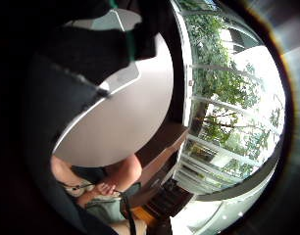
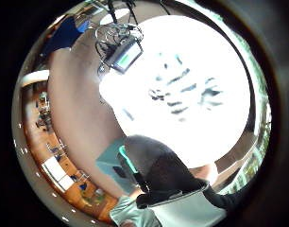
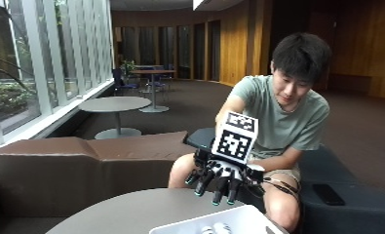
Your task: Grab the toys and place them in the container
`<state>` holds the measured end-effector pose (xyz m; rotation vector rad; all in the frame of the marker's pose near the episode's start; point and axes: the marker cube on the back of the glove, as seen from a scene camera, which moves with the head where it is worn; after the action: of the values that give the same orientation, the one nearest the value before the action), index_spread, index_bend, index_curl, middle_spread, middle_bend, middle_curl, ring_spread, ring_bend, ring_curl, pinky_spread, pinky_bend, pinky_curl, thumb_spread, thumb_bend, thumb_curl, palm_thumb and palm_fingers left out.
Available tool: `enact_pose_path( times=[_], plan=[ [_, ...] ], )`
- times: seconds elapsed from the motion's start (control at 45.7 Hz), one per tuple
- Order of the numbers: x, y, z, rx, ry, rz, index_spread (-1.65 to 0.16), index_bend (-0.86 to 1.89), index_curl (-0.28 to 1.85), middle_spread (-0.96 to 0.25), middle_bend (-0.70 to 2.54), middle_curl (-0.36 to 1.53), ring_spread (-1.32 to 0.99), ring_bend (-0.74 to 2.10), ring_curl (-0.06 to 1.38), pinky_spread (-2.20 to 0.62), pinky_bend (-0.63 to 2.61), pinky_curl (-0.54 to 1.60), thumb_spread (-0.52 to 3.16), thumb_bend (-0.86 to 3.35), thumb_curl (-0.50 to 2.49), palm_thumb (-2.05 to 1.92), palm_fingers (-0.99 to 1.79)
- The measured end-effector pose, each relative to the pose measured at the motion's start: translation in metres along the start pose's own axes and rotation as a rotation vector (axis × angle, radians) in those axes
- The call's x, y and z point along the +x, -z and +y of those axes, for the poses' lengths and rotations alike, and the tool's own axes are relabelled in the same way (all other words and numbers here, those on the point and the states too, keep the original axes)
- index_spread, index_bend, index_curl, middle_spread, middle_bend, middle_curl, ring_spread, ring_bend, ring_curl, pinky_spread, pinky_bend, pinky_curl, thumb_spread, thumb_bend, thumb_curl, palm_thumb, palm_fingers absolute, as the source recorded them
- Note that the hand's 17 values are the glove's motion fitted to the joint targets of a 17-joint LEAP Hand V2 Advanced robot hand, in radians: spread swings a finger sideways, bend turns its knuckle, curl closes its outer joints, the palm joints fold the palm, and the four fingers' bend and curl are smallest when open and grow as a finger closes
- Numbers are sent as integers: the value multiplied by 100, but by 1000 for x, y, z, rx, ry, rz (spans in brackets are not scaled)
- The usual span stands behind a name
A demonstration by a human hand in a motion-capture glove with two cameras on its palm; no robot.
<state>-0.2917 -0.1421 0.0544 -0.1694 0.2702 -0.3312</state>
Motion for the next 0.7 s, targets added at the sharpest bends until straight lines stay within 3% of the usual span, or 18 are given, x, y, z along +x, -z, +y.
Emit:
enact_pose_path(
  times=[0.044,0.175,0.416,0.7],
  plan=[
    [1,4,2,55,4,-3,-24,13,73,-13,54,59,-18,87,59,-11,125,64,101,-12,61,-11,-44],
    [3,19,4,147,21,-72,-24,13,61,-11,43,52,-11,67,51,-3,111,58,103,-12,50,-15,-27],
    [-12,29,16,151,98,-166,-26,20,56,-15,37,48,-9,52,43,-1,80,45,124,-8,34,-13,-11],
    [-26,57,69,224,170,-101,-25,15,51,-18,27,45,-13,43,40,-2,68,39,155,-3,21,-9,-5]
  ],
)
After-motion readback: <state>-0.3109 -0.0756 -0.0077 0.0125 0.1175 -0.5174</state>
